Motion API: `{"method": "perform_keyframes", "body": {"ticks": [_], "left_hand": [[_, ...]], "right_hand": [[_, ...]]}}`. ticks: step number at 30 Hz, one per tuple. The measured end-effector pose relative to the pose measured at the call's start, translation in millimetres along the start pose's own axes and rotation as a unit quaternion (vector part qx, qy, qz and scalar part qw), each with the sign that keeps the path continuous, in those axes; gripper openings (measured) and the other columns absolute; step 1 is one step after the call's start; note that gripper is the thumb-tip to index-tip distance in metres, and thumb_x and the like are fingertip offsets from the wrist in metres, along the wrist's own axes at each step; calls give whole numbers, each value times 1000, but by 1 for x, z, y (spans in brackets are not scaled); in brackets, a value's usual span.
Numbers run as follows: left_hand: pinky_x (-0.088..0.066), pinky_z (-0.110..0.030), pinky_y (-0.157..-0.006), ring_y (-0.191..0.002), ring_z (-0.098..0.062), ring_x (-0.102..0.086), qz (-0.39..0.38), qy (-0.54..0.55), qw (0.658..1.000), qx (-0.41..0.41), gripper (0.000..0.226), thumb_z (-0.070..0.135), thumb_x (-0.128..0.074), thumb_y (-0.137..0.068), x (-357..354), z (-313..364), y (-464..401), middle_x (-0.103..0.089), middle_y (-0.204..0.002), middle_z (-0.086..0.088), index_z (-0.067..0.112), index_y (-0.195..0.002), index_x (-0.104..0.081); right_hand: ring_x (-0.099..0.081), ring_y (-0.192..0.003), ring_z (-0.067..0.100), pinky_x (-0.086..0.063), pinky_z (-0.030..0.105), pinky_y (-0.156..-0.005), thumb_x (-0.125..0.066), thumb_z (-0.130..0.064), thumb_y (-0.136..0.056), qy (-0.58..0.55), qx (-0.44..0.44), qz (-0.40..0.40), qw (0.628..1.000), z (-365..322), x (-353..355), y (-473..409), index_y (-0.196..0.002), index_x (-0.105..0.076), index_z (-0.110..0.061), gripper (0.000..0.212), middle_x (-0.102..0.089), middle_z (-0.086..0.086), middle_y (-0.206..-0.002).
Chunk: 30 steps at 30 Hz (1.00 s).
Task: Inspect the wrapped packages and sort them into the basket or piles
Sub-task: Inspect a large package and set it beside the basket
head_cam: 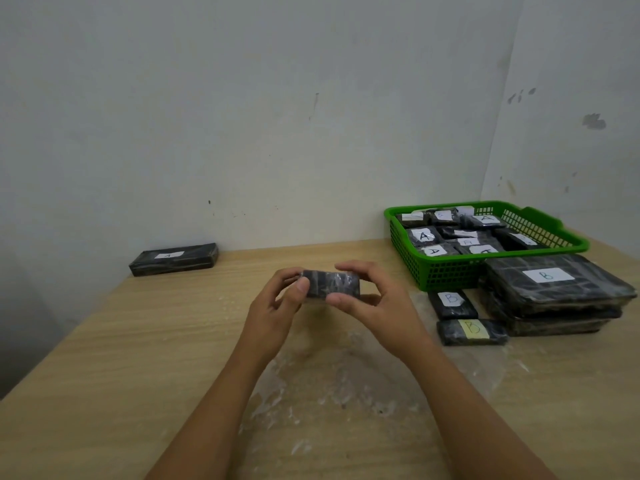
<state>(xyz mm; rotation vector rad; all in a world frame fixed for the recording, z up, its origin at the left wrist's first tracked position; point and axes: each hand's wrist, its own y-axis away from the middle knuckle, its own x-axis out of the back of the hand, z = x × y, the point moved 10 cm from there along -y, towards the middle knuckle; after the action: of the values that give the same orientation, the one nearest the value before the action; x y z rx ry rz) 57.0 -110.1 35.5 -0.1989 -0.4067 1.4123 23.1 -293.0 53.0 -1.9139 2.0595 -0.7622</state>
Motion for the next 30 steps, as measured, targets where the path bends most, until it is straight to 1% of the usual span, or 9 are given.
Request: {"method": "perform_keyframes", "body": {"ticks": [3, 5, 7, 10, 12, 18, 22, 25, 30], "left_hand": [[-59, -32, -91, -110, -14, -69, -5, 33, 999, 19, 40, 70, -56, -79, -10, -3, 3, -70, -108, 14, 41, -106, -66], [-58, -28, -86, -109, -17, -69, -21, 31, 999, 29, 37, 66, -53, -84, -21, -5, 7, -69, -105, 12, 39, -108, -62], [-58, -29, -87, -109, -18, -68, -27, 22, 999, 32, 31, 64, -48, -87, -25, -6, 8, -68, -105, 10, 42, -106, -59], [-53, -42, -93, -102, -17, -65, -39, -13, 999, 21, 38, 72, -39, -86, -27, -6, 10, -64, -103, 11, 43, -107, -53], [-50, -42, -93, -96, -10, -62, -46, -35, 998, 8, 47, 74, -33, -87, -30, -2, 12, -62, -103, 15, 38, -113, -50], [-49, -50, -100, -104, -18, -63, -53, -34, 998, 5, 51, 75, -34, -89, -33, -1, 14, -63, -103, 12, 34, -117, -48], [-49, -39, -95, -99, -9, -61, -47, -60, 997, 7, 42, 76, -32, -87, -33, 1, 14, -60, -99, 24, 44, -110, -46], [-49, -36, -93, -97, -7, -61, -42, -57, 997, 5, 44, 76, -32, -86, -31, 3, 13, -59, -97, 28, 42, -111, -46], [-48, -40, -98, -102, -13, -61, -44, -40, 998, 8, 50, 75, -34, -87, -32, 0, 14, -61, -101, 16, 37, -116, -48]], "right_hand": [[-56, -123, -1, -51, 23, -94, -72, -59, -86, -31, -58, -27, 997, 13, -9, 3, -123, -61, -43, 42, -61, -19, -130], [-62, -120, 10, -51, 39, -104, -62, -68, -87, -58, -95, -49, 993, 25, -20, 8, -127, -55, -42, 48, -64, -10, -126], [-63, -120, 16, -48, 48, -109, -58, -74, -85, -60, -105, -57, 991, 30, -27, 10, -130, -51, -41, 56, -64, -5, -126], [-60, -119, 4, -48, 34, -106, -54, -78, -82, -51, -104, -63, 991, 27, -32, 13, -130, -48, -40, 63, -58, -16, -128], [-59, -116, -1, -46, 26, -100, -54, -73, -83, -53, -103, -61, 991, 26, -34, 13, -129, -47, -38, 59, -56, -21, -127], [-61, -101, 11, -49, 25, -89, -55, -50, -95, -65, -81, -40, 994, 20, -35, 13, -121, -52, -26, 35, -61, 6, -114], [-61, -108, 16, -48, 32, -95, -52, -61, -92, -60, -90, -49, 993, 25, -36, 15, -124, -50, -31, 44, -61, 3, -115], [-60, -114, 15, -47, 32, -98, -41, -69, -89, -63, -96, -54, 992, 29, -37, 15, -127, -48, -33, 52, -61, -1, -121], [-60, -102, 11, -47, 27, -89, -38, -59, -96, -54, -82, -48, 994, 25, -38, 15, -118, -49, -24, 43, -61, 0, -109]]}}
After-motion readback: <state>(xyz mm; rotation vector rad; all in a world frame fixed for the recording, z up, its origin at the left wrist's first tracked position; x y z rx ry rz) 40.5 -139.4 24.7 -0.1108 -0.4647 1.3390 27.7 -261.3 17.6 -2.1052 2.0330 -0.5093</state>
